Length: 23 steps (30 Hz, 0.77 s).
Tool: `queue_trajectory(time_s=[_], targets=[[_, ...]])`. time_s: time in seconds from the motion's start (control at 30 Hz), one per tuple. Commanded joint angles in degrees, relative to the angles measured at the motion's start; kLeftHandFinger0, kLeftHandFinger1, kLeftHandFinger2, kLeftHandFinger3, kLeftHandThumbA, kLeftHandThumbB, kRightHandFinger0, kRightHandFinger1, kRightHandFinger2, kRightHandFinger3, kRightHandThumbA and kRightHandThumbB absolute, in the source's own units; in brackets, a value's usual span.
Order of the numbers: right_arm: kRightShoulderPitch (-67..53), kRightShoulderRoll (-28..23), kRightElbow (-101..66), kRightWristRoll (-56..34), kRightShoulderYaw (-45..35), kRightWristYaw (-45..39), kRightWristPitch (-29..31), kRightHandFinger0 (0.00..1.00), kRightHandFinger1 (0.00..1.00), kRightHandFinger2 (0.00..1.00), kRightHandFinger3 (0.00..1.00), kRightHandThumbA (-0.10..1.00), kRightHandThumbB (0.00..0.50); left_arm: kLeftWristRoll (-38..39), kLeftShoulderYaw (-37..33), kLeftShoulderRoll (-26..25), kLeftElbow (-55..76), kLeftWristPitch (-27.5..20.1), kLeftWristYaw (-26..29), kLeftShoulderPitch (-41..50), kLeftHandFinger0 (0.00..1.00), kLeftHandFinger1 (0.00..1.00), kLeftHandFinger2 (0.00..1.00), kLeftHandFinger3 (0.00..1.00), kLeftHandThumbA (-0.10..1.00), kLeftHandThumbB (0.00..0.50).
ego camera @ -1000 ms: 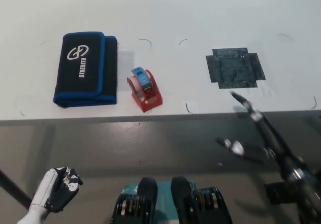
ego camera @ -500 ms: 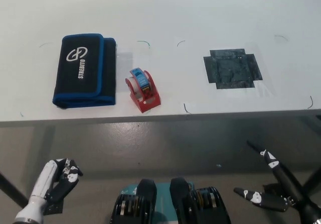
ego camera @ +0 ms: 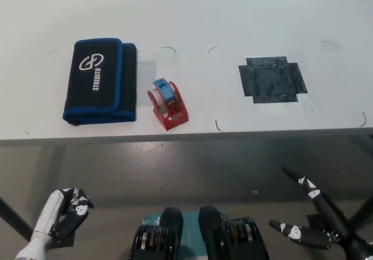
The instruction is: Use the right hand to move the tape on the right hand side to the notebook on the left hand side
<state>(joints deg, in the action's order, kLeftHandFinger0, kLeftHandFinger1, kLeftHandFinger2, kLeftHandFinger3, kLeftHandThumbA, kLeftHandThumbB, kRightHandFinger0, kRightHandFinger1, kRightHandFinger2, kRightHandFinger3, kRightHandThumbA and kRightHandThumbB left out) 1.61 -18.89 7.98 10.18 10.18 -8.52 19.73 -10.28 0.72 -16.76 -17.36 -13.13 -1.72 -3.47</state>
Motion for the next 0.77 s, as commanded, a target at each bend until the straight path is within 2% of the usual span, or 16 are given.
queue_trajectory(time_s=[0.0, 0.17, 0.23, 0.37, 0.53, 0.63, 0.73], targets=[[0.18, 0.05, -2.23, -0.65, -0.79, -0.58, -0.06, 1.0, 1.0, 1.0, 1.0, 0.85, 0.299, -0.21, 0.48, -1.01, 1.88, -1.77, 0.65, -0.09, 0.09, 0.03, 0.14, 0.26, 0.29, 0.111], [0.95, 0.29, -1.3, -0.31, -0.38, -1.18, -1.52, 1.0, 1.0, 1.0, 1.0, 0.87, 0.324, 0.43, 0.97, -0.79, 1.95, -1.27, 0.76, 0.61, 0.09, 0.03, 0.13, 0.26, 0.3, 0.12], [1.37, 0.04, -0.19, 0.24, -0.17, -1.33, -1.28, 1.0, 1.0, 1.0, 1.0, 0.87, 0.312, 0.8, 1.06, -0.62, 1.55, -1.89, 0.79, 0.72, 0.08, 0.03, 0.12, 0.25, 0.3, 0.116], [1.4, 0.13, 0.58, 0.0, -0.15, -1.56, -1.25, 1.0, 1.0, 1.0, 1.0, 0.8, 0.281, 0.3, 0.91, -0.71, 1.67, -2.02, 0.92, 1.11, 0.08, 0.03, 0.13, 0.26, 0.28, 0.1], [1.63, 0.35, 1.61, -0.38, -0.27, -1.62, -1.14, 1.0, 1.0, 1.0, 1.0, 0.81, 0.298, 0.31, 0.98, -0.75, 1.98, -1.58, 0.83, 1.23, 0.08, 0.03, 0.14, 0.26, 0.3, 0.114], [1.51, 0.4, 2.18, 1.58, -0.18, -0.53, -0.45, 1.0, 1.0, 1.0, 1.0, 0.82, 0.29, 0.42, 0.99, -0.81, 2.76, -1.08, 0.55, 1.78, 0.09, 0.03, 0.14, 0.26, 0.31, 0.111], [1.43, 0.48, 1.63, 0.78, -0.27, -1.09, -1.11, 1.0, 1.0, 1.0, 1.0, 0.78, 0.271, 0.49, 0.98, -0.85, 2.58, -1.64, 0.55, 1.77, 0.08, 0.03, 0.13, 0.26, 0.29, 0.11]])
